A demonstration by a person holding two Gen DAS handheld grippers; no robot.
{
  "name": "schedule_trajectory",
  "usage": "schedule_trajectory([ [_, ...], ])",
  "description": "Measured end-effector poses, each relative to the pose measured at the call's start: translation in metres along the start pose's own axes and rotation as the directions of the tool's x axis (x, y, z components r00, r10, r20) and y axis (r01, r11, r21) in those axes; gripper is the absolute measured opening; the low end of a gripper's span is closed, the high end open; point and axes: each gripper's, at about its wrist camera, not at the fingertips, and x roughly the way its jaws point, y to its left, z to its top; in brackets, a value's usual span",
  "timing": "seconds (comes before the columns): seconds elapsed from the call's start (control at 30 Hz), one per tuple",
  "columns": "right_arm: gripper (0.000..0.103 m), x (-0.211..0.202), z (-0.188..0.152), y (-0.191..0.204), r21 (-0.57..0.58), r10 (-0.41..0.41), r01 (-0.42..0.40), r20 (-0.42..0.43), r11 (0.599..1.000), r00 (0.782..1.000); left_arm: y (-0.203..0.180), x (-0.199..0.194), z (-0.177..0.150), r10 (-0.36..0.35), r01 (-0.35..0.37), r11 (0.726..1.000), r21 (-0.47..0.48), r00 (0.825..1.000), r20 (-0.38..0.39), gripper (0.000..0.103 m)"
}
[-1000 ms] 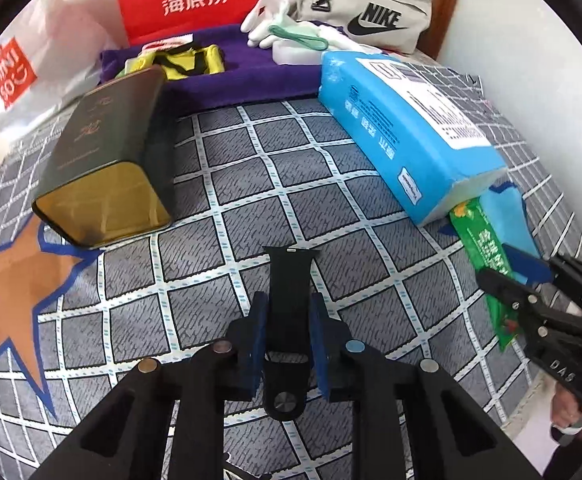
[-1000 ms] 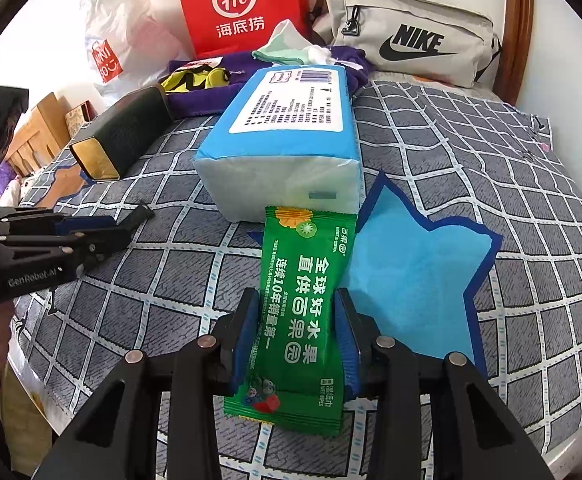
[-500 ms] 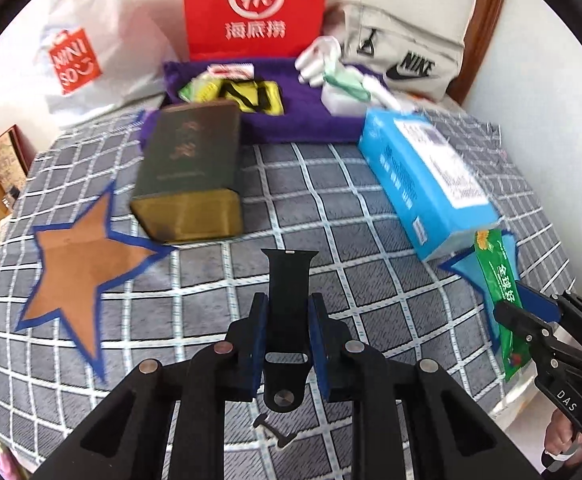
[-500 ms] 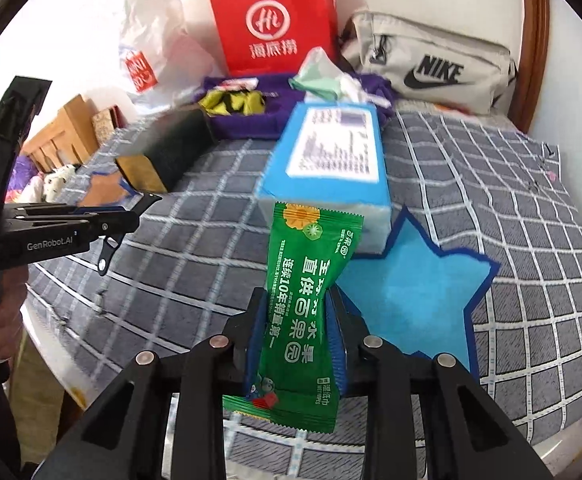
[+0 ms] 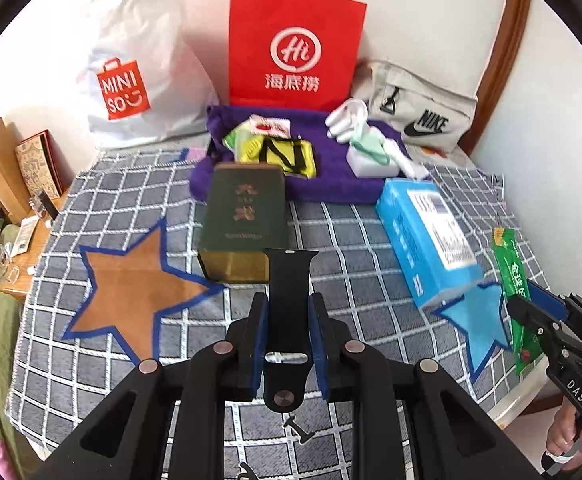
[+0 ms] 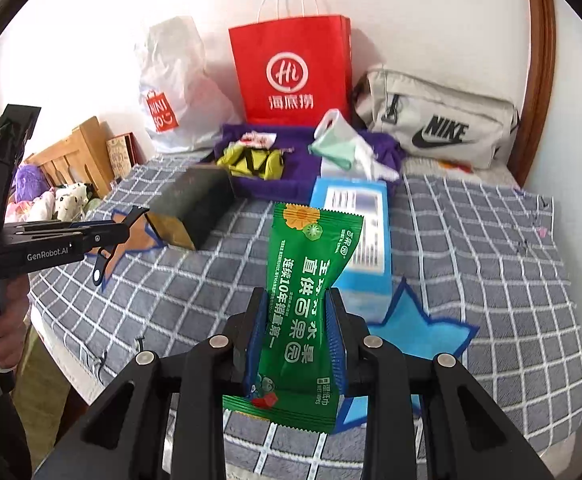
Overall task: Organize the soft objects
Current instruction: 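Grasp the black strap with left tool while right tool carries the green packet toward the towel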
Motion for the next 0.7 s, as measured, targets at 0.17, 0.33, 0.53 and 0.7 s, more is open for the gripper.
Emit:
schedule_trajectory([
  [0.17,0.029,-0.002,0.026,0.0,0.002,0.012,-0.012,0.02,1.0,1.0,0.005,-0.006,0.015,0.002,-0.002,1.0,-0.023,1.0,0.019,0.02],
  [0.33,0.029,-0.001,0.046,0.0,0.004,0.025,-0.025,0.04,1.0,0.999,0.008,-0.007,0.03,0.005,-0.004,0.999,-0.034,0.999,0.033,0.02],
  [0.53,0.029,0.008,0.07,-0.003,0.011,0.044,-0.045,0.043,0.999,0.998,0.013,-0.006,0.047,0.006,-0.005,0.999,-0.04,0.999,0.04,0.02],
  [0.7,0.029,0.016,0.09,-0.006,0.024,0.052,-0.053,0.055,0.998,0.997,0.016,-0.001,0.063,0.007,-0.005,0.999,-0.043,0.999,0.044,0.02],
])
